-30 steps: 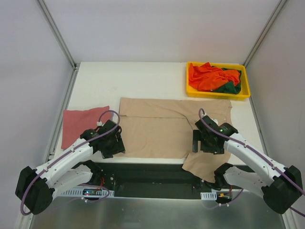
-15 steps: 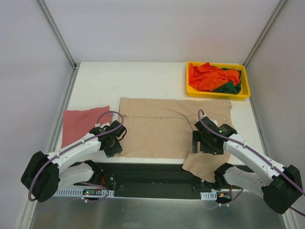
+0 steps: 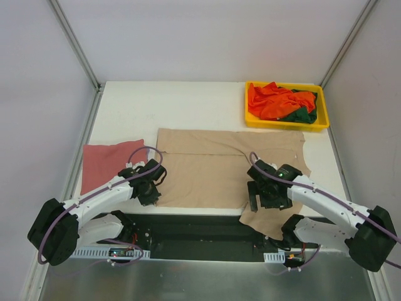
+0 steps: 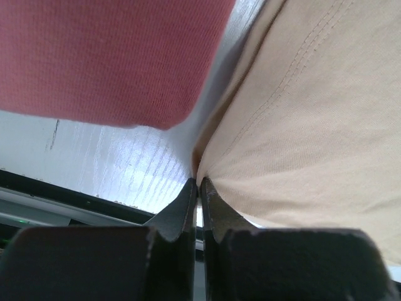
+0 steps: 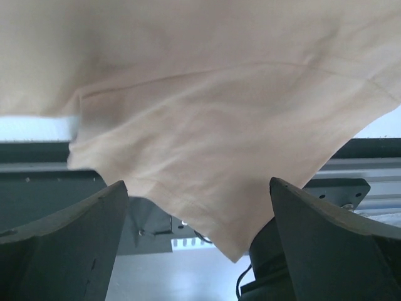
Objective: Fold and stack the t-shirts
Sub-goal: Grap the side of the flattened tshirt closest away from the robot with both arms
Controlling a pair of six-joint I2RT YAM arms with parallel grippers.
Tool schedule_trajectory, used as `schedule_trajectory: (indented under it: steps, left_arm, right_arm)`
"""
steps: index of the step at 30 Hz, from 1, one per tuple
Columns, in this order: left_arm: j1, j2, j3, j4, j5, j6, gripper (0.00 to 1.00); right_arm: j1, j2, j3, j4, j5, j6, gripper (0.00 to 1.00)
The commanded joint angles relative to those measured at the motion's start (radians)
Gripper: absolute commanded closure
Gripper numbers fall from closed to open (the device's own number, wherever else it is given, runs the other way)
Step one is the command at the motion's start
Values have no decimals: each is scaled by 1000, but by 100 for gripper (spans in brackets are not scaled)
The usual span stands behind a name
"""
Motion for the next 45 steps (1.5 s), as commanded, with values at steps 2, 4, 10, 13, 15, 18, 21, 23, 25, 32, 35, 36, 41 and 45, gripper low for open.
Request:
schedule_trajectory:
  steps: [2, 4, 10, 13, 15, 18, 21, 23, 25, 32, 35, 36, 41, 45]
  left_arm:
    - [-9, -2, -4, 1, -41, 17, 100]
    - [-9, 9, 9, -1, -36, 22, 100]
    - [-9, 35, 21, 1, -32, 27, 100]
    - [-9, 41, 26, 1, -27, 30, 100]
    - [-9, 40, 27, -1, -26, 34, 100]
    - [-9, 29, 26, -1, -26, 34, 100]
    - [-9, 18, 27, -1, -29, 34, 100]
    - [-9, 10, 26, -1, -33, 33, 100]
    - [-9, 10, 27, -2, -35, 34, 100]
    - [-9, 9, 44, -1, -35, 48, 100]
    - [-9, -8, 55, -4, -36, 57, 100]
    - [-8, -14, 58, -2, -36, 62, 100]
    - [-8, -43, 85, -7, -41, 68, 100]
    - [-8, -46, 116, -7, -62, 53, 100]
  right_arm:
    - [146, 62, 33, -79, -94, 53, 6]
    - [192, 93, 9, -59, -152, 53, 9]
    - [245, 191, -51, 105, -283, 36, 19]
    - [245, 243, -60, 176, -294, 26, 28]
    - [245, 292, -61, 171, -280, 27, 34]
    - [246, 332, -54, 147, -272, 36, 51]
    - [248, 348, -44, 83, -231, 65, 55]
    - [248, 363, -50, 62, -231, 72, 59]
    - [251, 363, -59, 67, -252, 75, 64]
    - [249, 348, -21, 30, -208, 44, 94]
    - [248, 348, 39, -31, -118, 20, 100]
    - [248, 348, 67, -57, -85, 10, 100]
    - [202, 346, 194, -171, 30, -49, 100]
    - [147, 384, 286, -223, 103, -106, 100]
